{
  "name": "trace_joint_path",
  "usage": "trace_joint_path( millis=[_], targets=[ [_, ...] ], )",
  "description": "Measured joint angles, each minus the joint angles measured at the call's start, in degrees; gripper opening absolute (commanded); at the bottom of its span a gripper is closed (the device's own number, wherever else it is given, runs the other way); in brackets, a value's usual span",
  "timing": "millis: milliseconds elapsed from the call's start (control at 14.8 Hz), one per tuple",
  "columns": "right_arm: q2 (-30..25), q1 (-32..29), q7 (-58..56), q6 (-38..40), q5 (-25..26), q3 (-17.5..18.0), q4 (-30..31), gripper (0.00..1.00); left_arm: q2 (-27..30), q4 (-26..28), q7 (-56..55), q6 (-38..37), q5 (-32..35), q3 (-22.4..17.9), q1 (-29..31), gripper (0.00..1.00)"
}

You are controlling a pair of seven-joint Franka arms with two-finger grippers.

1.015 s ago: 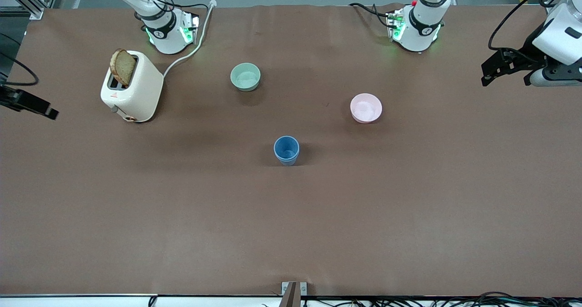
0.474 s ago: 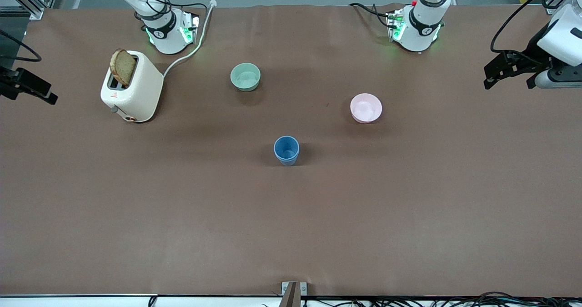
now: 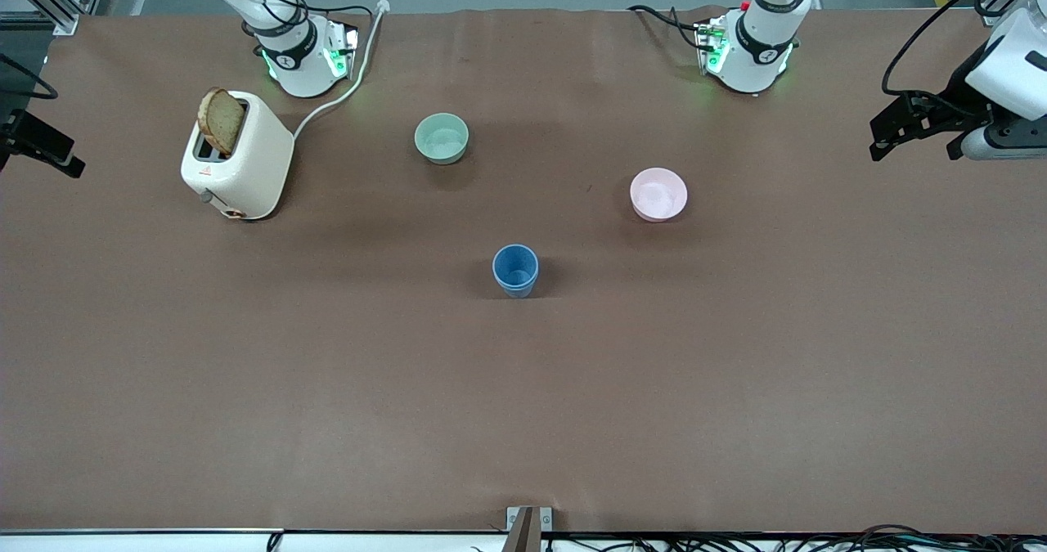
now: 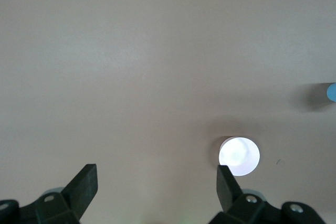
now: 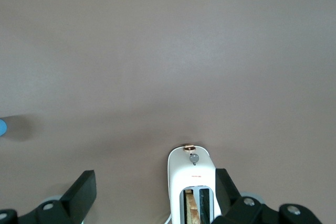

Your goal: Stack blue cups with both arms

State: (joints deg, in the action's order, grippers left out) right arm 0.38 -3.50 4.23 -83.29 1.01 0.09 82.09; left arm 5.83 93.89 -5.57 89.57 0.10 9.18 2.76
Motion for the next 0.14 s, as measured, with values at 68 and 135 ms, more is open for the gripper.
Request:
trace_joint_path(
  millis=[68,135],
  targets=[
    [0.00,0.00,-0.17,0.26,0.05,0.00,0.00,1.00,0.00,0.00,0.00,0.00,0.00,0.00,0.00,1.00],
    [0.00,0.00,-0.31,0.72,0.10,0.00,0.00,1.00,0.00,0.00,0.00,0.00,0.00,0.00,0.00,1.00]
  ],
)
